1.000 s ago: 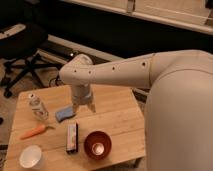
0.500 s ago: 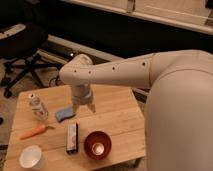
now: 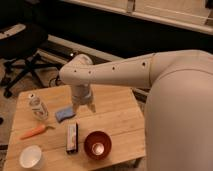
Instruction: Push the eraser across the table
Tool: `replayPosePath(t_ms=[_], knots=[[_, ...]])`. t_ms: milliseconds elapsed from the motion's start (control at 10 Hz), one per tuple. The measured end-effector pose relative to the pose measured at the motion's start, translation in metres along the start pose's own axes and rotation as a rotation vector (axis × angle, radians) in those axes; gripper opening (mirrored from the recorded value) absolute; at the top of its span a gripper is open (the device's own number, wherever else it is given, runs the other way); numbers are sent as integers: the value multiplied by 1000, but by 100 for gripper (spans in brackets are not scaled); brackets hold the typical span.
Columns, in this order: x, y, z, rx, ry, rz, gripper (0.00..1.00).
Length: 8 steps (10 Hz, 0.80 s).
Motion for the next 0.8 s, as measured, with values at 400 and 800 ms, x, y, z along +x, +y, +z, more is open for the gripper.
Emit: replayPosePath(t_ms=[400,800], knots=[[4,0,6,-1,4,-14,65],[28,11,45,13,54,-85,65]])
